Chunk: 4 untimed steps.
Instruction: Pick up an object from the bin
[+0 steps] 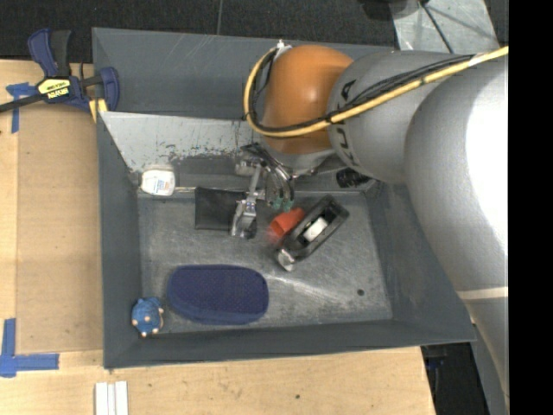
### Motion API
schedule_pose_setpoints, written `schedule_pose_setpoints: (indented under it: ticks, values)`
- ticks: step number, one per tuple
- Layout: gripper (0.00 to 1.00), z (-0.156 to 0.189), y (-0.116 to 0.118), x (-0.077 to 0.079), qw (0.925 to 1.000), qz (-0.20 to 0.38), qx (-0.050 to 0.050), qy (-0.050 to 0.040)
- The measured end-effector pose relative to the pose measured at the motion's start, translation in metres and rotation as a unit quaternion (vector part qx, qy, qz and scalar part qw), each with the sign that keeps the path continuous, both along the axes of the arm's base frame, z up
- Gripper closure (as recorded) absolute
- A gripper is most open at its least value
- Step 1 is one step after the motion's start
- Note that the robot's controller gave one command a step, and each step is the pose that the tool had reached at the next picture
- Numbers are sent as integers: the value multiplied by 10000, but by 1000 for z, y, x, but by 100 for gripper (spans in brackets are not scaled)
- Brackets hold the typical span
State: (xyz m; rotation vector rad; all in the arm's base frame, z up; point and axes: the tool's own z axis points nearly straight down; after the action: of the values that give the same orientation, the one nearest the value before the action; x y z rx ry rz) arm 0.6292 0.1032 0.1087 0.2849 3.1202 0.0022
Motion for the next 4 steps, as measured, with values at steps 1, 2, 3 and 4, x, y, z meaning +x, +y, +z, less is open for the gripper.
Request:
schedule_pose_setpoints:
  ticks: [1, 2, 3, 4]
  values:
    - [0, -25, 5, -4, 9992, -395, 2, 90]
    - [0, -31, 8, -5, 9991, -417, -11, 78]
    - [100, -29, 8, 2, 9990, -424, 17, -111]
    - [100, -12, 8, 4, 9991, -420, 3, 8]
